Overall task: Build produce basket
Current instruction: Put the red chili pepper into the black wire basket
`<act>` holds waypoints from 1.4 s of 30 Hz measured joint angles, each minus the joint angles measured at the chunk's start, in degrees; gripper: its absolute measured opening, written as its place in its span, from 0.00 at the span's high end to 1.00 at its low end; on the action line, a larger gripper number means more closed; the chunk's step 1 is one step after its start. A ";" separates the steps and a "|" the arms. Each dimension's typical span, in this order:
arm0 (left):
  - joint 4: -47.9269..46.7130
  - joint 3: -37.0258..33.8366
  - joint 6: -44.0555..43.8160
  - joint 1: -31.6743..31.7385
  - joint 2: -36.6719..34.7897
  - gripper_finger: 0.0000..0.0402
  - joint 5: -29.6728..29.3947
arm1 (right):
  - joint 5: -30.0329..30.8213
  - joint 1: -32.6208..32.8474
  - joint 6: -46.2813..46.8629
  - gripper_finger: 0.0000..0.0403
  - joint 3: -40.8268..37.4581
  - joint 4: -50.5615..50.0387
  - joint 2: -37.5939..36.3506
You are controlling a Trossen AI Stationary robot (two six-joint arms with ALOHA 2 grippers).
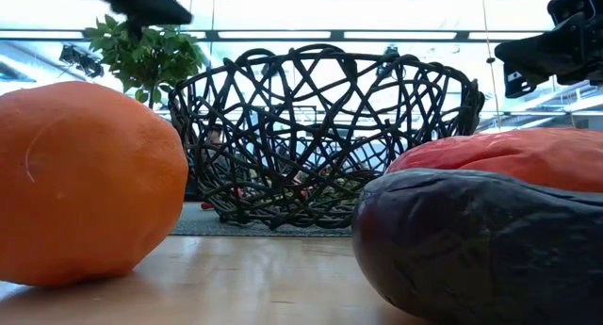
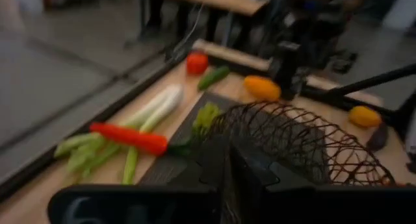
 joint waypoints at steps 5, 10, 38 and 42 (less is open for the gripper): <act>-5.15 14.58 -6.59 1.78 12.35 0.91 -0.01 | 0.00 0.00 0.00 0.94 0.01 0.01 0.01; -4.12 26.85 -7.28 1.93 20.20 0.90 0.02 | 0.00 0.00 0.00 0.94 0.00 0.42 0.00; -36.88 42.59 -11.13 15.64 30.79 0.76 2.62 | 27.63 -14.38 7.77 0.94 22.56 1.30 18.23; -45.49 42.57 -11.43 20.34 34.38 0.64 9.50 | 26.83 -18.97 13.29 0.94 33.99 -6.61 28.75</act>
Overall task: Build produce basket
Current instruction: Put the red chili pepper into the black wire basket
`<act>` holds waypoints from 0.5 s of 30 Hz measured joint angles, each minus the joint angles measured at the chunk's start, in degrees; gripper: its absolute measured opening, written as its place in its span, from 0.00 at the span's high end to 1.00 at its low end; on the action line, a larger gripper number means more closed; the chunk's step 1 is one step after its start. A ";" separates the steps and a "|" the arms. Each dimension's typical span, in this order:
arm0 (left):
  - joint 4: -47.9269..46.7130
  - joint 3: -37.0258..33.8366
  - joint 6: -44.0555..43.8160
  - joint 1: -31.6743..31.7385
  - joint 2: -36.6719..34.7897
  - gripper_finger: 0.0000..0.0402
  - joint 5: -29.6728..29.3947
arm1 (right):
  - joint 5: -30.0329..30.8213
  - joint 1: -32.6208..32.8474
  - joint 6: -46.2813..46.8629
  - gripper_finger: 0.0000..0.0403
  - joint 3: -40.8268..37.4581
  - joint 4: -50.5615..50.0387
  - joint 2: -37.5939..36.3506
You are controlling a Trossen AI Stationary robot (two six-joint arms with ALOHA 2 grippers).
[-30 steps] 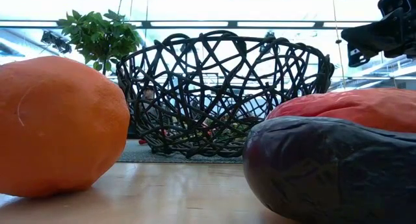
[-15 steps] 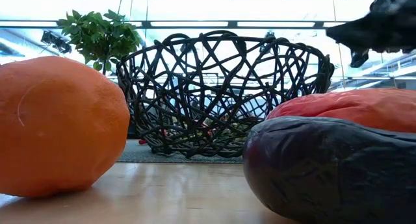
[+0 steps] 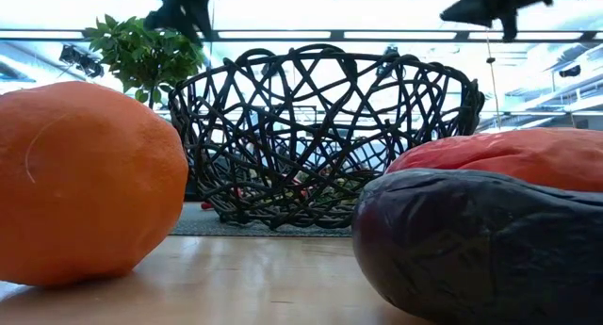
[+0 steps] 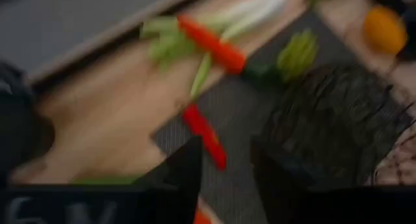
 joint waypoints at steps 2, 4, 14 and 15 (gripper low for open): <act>-0.85 0.00 1.28 1.37 1.60 0.56 1.63 | -0.03 -2.63 6.68 0.94 6.13 -6.27 4.96; -0.86 0.00 1.60 2.40 2.83 0.47 1.97 | -1.00 -5.27 13.49 0.94 11.92 -13.07 9.27; -0.76 0.00 2.49 7.36 14.05 0.19 2.96 | -9.24 -13.95 20.84 0.94 24.51 -15.20 21.55; -0.73 0.00 2.62 7.65 15.32 0.18 3.98 | -9.24 -14.14 20.82 0.94 24.52 -13.31 21.89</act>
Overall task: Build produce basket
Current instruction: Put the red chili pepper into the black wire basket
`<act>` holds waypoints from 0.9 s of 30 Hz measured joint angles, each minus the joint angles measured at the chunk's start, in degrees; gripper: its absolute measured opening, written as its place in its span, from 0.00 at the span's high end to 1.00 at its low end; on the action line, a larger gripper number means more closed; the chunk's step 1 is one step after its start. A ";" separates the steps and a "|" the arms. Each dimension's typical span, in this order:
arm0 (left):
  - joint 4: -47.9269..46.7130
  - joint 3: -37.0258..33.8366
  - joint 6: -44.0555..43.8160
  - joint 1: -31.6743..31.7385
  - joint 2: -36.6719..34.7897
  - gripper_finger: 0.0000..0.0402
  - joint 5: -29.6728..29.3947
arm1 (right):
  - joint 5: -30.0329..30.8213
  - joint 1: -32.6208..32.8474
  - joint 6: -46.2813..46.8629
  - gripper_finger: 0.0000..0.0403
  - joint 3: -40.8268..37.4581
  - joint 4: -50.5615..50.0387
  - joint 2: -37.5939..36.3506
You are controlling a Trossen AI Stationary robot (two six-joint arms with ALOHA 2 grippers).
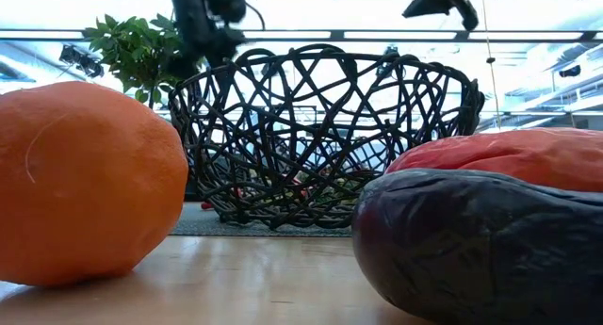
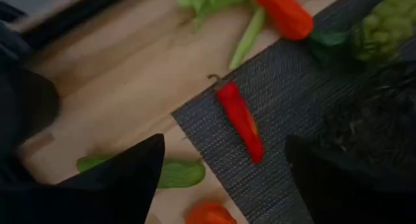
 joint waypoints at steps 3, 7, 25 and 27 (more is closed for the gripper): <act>0.05 0.00 0.04 0.60 3.39 0.17 4.95 | -1.04 -0.02 0.37 0.94 0.03 5.58 0.63; 0.23 -0.02 0.04 0.63 7.30 0.18 7.83 | -5.07 -0.02 -0.06 0.94 0.03 11.58 0.67; 4.07 -0.02 -3.55 -1.35 9.61 0.18 7.82 | -13.29 -0.82 1.50 0.94 0.01 16.15 1.24; 4.10 -0.02 -4.50 -1.63 9.61 0.18 7.87 | -15.05 -1.77 1.23 0.94 0.01 15.93 1.56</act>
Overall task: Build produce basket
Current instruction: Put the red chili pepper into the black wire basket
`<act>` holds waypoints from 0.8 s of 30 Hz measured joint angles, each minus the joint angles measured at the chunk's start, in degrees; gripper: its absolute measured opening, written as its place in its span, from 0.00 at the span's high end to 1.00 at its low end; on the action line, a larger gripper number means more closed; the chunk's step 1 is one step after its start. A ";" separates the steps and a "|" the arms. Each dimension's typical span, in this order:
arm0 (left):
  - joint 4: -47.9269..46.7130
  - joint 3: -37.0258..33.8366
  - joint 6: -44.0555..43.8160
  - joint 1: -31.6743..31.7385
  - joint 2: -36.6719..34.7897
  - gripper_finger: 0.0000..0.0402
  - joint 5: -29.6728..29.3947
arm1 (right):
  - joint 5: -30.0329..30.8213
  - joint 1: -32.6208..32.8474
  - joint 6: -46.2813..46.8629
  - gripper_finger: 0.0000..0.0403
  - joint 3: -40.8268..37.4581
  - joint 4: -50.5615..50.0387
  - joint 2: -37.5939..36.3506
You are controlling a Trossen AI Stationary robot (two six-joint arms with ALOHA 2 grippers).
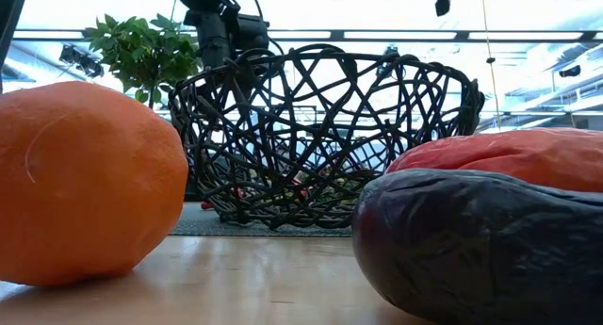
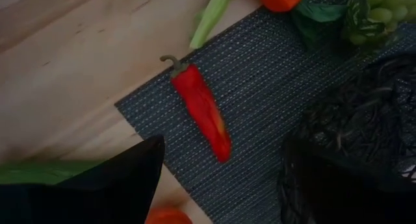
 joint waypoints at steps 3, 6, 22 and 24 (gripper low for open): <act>-0.02 0.00 -1.02 -0.70 0.00 0.18 -0.02 | -4.43 -1.78 0.68 0.90 0.00 -2.27 1.25; -0.02 0.00 -1.54 -1.55 0.00 0.18 -0.03 | -11.93 -4.41 2.03 0.84 0.00 -4.19 3.26; 0.45 0.00 -7.54 -3.34 -0.02 0.18 -4.29 | -25.14 -15.67 0.12 0.38 -0.02 -20.46 10.98; 1.45 0.00 -7.77 -3.69 -0.02 0.18 -4.68 | -25.08 -16.16 0.04 0.34 -0.02 -23.12 10.98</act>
